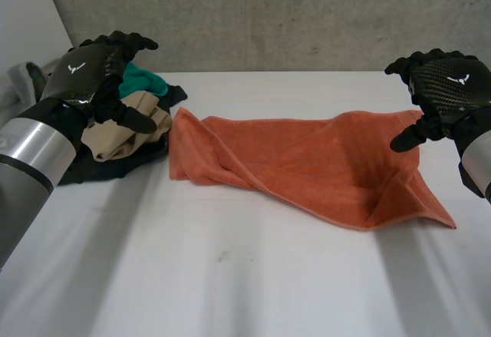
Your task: Fold the laundry.
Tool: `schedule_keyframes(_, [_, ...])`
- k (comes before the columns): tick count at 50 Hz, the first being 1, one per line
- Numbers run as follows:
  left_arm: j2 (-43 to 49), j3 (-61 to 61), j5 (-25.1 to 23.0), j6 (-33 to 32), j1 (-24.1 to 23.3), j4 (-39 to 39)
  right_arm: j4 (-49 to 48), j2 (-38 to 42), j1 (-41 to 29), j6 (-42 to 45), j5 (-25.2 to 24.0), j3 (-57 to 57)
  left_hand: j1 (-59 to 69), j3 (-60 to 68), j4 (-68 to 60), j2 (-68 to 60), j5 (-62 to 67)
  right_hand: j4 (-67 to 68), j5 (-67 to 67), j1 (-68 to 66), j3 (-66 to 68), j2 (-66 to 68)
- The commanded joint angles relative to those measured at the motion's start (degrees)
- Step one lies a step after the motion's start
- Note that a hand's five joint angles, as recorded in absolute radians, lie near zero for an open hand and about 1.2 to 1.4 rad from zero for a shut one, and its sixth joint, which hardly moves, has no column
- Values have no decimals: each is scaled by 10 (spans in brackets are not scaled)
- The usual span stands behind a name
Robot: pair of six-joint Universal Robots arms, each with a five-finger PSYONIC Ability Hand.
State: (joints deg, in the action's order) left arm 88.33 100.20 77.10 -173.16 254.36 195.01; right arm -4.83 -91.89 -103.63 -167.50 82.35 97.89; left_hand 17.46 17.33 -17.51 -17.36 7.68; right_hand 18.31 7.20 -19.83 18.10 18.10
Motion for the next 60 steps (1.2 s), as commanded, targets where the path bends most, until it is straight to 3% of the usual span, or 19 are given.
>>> schedule_keyframes(1, [-1,5,-1,-2,0,3,0,0,3,0,0,0,-71,-69,71,70,-73,-83,-72,98,-81,-81])
schedule_keyframes(19, [43,-47,-15,-16,-3,10,39,-2,7,28,-1,-36,1,3,-1,-3,-1,-83,-72,98,-81,-81])
schedule_keyframes(23, [118,-121,-36,-66,-3,8,126,4,21,90,0,-60,27,28,-26,-28,25,-83,-72,98,-81,-81])
schedule_keyframes(30, [315,-305,-78,-224,-4,-45,223,7,64,199,-1,-20,96,97,-95,-97,94,-83,-72,98,-81,-81])
schedule_keyframes(35, [460,-432,-97,-318,-5,-65,180,11,98,210,-10,45,92,94,-92,-93,90,-83,-72,98,-81,-81])
schedule_keyframes(39, [540,-496,-118,-342,-5,-62,123,26,112,212,-22,89,87,89,-87,-88,85,-83,-72,98,-81,-81])
schedule_keyframes(47, [642,-589,-129,-345,-11,-56,37,67,134,210,-49,141,91,92,-90,-92,89,-79,-68,94,-77,-77])
schedule_keyframes(60, [718,-697,-128,-345,-19,-53,-57,155,133,211,-63,139,188,190,-188,-189,186,79,90,-64,81,81])
